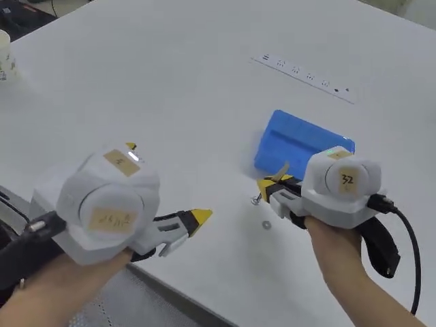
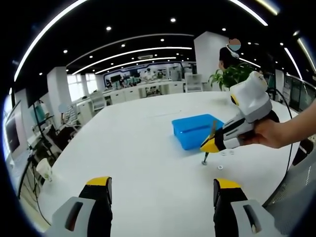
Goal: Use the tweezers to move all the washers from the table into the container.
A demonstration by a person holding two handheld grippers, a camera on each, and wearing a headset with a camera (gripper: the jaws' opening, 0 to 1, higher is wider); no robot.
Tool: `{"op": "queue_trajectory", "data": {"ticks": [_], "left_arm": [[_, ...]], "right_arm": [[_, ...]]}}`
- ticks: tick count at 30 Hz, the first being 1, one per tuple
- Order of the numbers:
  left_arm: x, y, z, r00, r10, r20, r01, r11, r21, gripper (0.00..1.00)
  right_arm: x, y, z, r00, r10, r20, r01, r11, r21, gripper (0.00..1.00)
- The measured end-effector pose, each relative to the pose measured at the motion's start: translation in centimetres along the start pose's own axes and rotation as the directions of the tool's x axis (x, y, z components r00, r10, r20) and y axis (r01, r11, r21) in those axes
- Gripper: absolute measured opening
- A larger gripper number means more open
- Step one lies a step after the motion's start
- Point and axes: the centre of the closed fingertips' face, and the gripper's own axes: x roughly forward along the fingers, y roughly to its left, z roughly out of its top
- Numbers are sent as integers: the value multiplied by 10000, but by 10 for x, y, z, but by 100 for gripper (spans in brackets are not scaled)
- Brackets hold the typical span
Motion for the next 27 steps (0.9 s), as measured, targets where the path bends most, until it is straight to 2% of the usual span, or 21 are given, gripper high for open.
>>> {"op": "queue_trajectory", "data": {"ticks": [5,8,17,27], "left_arm": [[0,-3,0,9999,-99,-27,100,9999,55,86],[-1,-4,0,9999,-101,19,101,9999,33,86],[-2,-6,-2,9999,-122,-40,122,9999,35,86],[-1,-6,-2,9999,-137,-24,137,9999,42,86]], "right_arm": [[0,3,-1,9999,24,-122,-29,9990,-441,2],[-2,2,4,10000,9,-33,-10,9993,-378,2],[-10,-9,19,9997,-78,228,80,9999,-84,2],[-23,-22,40,9982,-389,457,403,9987,-309,1]]}}
